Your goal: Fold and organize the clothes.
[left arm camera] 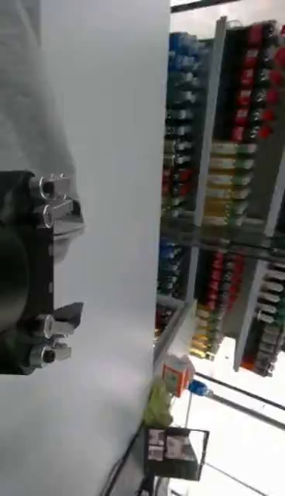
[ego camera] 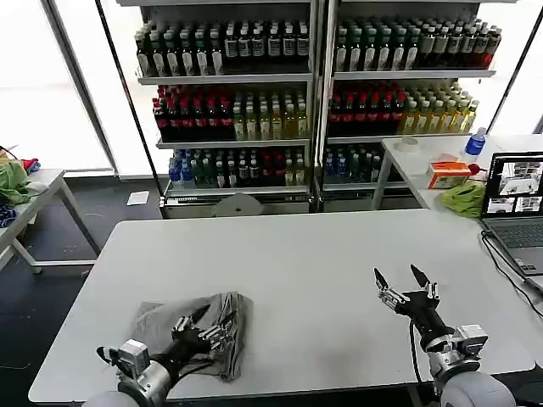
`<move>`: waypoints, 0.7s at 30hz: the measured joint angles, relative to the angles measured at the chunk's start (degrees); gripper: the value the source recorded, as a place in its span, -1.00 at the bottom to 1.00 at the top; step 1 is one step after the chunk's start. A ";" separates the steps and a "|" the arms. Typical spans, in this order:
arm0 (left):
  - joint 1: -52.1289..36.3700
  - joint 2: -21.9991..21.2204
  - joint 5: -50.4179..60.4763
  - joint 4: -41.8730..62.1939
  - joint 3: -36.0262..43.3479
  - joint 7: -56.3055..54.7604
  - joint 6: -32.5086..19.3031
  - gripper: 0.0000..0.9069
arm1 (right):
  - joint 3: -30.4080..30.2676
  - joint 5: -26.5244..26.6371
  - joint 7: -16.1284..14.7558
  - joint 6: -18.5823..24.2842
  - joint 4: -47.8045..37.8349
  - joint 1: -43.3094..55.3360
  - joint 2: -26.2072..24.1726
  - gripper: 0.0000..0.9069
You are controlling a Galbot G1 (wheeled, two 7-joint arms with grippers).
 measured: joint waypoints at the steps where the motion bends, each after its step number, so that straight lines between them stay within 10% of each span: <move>1: 0.25 -0.10 -0.41 -0.20 -1.27 0.22 0.14 1.00 | -0.11 0.00 -0.11 0.07 0.09 -0.07 -0.03 1.00; 21: 6.60 -11.66 4.39 7.60 -21.29 7.09 -1.19 1.00 | -1.01 0.18 -0.94 1.17 0.02 -0.66 -1.39 1.00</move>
